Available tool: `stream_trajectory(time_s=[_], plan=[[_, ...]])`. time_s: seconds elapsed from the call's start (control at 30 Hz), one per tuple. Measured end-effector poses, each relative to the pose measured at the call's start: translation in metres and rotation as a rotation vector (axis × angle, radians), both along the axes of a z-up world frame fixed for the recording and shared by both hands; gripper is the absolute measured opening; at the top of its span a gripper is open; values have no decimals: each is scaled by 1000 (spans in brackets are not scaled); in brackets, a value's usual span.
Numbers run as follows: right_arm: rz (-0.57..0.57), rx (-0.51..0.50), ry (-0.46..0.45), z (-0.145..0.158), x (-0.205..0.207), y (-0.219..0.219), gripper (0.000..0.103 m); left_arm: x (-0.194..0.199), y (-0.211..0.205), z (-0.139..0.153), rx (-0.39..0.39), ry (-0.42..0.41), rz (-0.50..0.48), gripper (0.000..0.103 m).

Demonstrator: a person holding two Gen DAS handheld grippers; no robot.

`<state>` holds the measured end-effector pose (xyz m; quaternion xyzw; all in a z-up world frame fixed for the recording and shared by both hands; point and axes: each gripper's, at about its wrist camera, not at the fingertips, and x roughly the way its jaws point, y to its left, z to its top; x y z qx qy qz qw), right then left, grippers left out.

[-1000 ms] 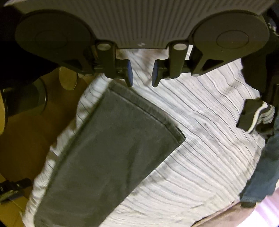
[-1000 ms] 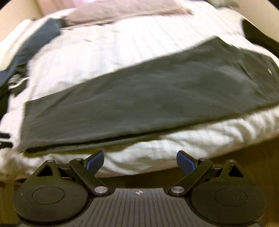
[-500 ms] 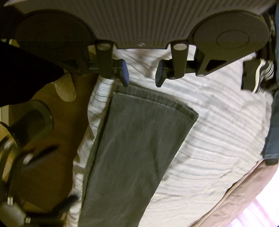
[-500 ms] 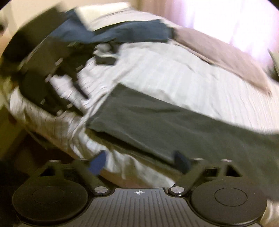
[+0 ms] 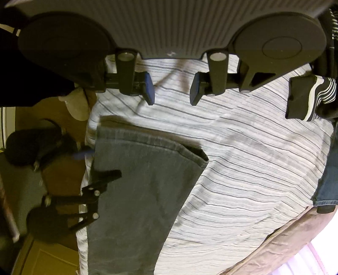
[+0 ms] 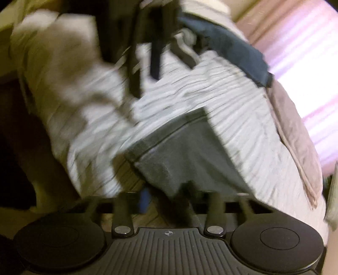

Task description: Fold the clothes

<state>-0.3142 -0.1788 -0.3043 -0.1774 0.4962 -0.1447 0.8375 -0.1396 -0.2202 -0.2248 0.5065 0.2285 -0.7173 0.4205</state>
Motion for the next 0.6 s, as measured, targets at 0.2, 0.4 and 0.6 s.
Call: stream_trajectory(time_s=[0.2,0.4,0.6], plan=[[-430,333,-285,57,-17,-71,12,-4,-9,15,-46,50,1,32],[-738,549,-474,79,-41,-138,11,-17,-36,37,-121,103,-1,34],[-844,593,-563,99,-64,-159,11,-46,-77,59,-182,146,-73,34]])
